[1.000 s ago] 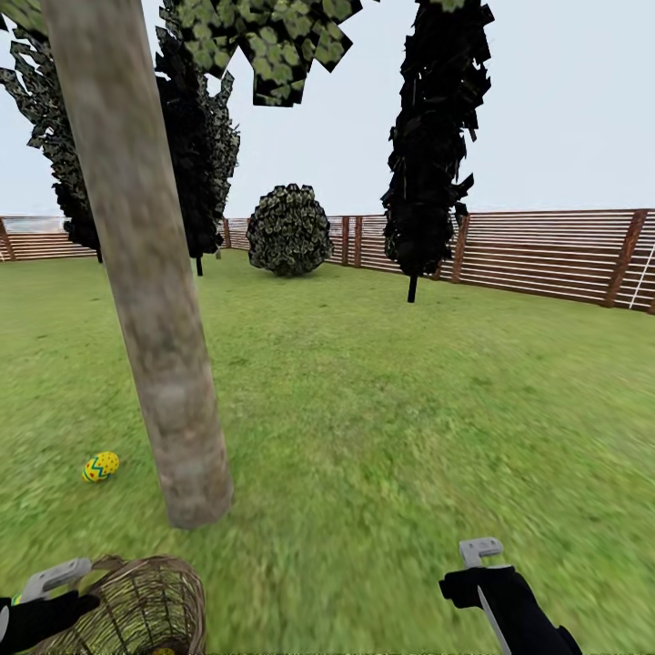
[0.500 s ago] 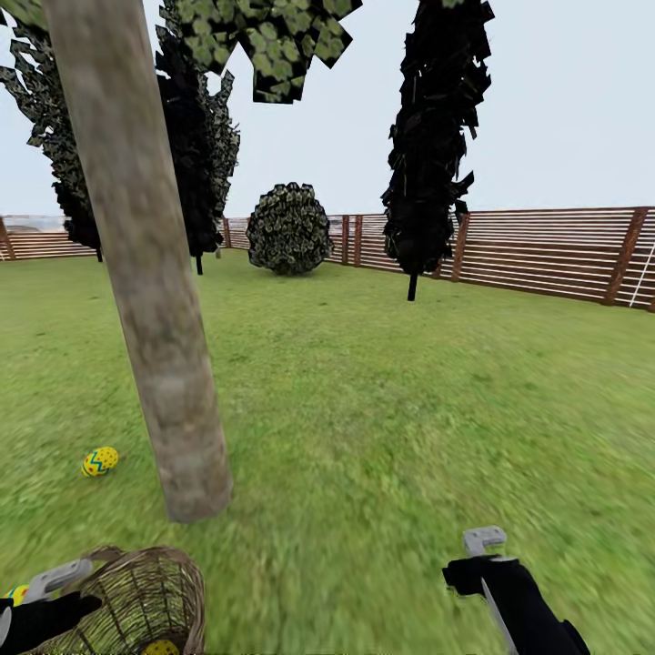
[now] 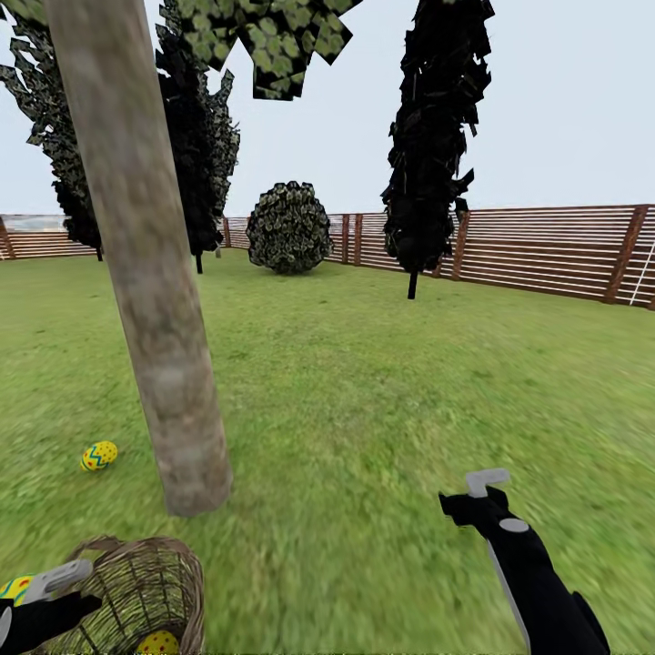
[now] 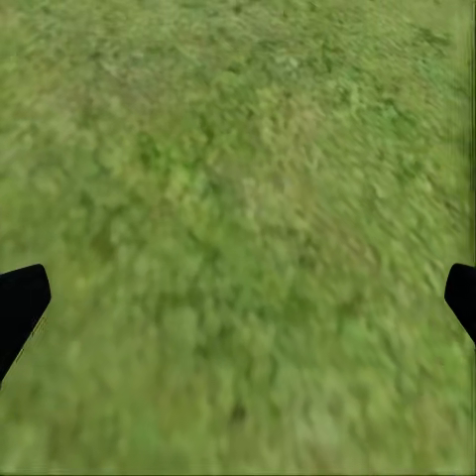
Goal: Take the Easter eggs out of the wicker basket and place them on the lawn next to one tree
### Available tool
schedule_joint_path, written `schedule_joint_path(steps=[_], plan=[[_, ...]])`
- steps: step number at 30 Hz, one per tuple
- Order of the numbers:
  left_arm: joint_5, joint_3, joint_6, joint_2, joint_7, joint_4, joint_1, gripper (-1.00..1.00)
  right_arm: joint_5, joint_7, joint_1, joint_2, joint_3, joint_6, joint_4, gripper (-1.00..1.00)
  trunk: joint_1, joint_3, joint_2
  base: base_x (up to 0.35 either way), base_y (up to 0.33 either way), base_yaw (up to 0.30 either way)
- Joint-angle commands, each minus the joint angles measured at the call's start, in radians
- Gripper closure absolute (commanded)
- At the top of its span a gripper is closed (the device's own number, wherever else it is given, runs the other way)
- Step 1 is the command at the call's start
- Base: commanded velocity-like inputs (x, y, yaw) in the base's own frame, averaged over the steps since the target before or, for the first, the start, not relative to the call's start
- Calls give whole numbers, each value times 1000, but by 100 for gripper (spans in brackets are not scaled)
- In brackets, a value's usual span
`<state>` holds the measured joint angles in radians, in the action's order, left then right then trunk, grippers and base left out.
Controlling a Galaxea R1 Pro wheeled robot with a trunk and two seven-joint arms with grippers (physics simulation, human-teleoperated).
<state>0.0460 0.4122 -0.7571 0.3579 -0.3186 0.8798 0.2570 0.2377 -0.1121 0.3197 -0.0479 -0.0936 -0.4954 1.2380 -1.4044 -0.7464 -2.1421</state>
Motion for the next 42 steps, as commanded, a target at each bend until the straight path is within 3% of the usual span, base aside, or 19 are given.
schedule_joint_path(steps=[1, 33, 42], plan=[[5, 2, -7, 0, -1, 1, 1, -100, 10, -9, 2, 0, -1, -5, 7, -100, -4, -4, -8, 0, 0, 0], [5, 2, -7, 0, 1, -1, 1, -100, 11, -9, 4, 3, 4, 7, 11, -100, -126, -105, -232, 0, 0, 0], [5, -3, -6, -17, 2, -1, 1, -100, 11, -10, 4, 3, 3, 6, 11, -100, -161, -133, -295, 0, 0, 0]])
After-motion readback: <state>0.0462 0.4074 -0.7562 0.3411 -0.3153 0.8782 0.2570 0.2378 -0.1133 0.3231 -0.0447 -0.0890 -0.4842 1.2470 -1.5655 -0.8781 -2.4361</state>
